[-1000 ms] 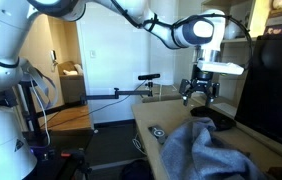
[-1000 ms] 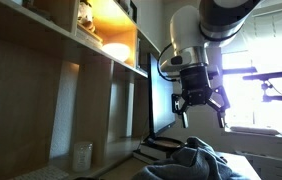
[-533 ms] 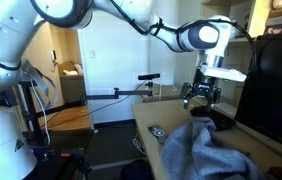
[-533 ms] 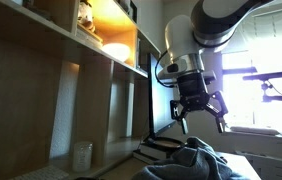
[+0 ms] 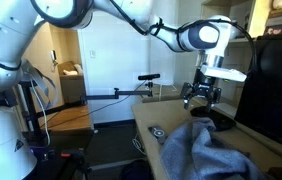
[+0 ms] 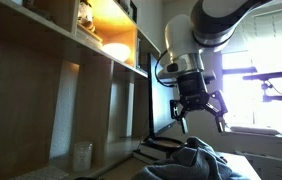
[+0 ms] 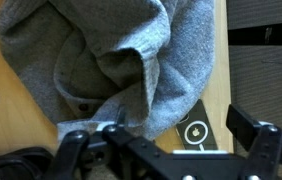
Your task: Hang the sweater on the computer
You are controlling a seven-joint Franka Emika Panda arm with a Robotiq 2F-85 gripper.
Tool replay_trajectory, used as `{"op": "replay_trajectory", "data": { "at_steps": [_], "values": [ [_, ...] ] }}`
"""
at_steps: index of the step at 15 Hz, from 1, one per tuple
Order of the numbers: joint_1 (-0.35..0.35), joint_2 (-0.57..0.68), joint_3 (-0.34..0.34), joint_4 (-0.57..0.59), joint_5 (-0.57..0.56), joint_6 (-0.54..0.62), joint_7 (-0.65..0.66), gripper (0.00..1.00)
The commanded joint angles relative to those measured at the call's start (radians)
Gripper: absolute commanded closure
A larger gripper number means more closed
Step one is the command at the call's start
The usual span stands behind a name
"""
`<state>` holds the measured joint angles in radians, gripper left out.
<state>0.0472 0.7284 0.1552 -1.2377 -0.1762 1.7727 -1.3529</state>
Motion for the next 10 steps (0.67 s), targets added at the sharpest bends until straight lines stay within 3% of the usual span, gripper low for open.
{"op": "replay_trajectory", "data": {
  "at_steps": [1, 7, 10],
  "values": [
    [0.008, 0.001, -0.011, 0.004, 0.007, -0.003, -0.003, 0.0],
    [0.008, 0.001, -0.011, 0.004, 0.007, -0.003, -0.003, 0.0],
    [0.011, -0.003, -0.014, -0.014, -0.008, 0.059, -0.007, 0.0]
  ]
}}
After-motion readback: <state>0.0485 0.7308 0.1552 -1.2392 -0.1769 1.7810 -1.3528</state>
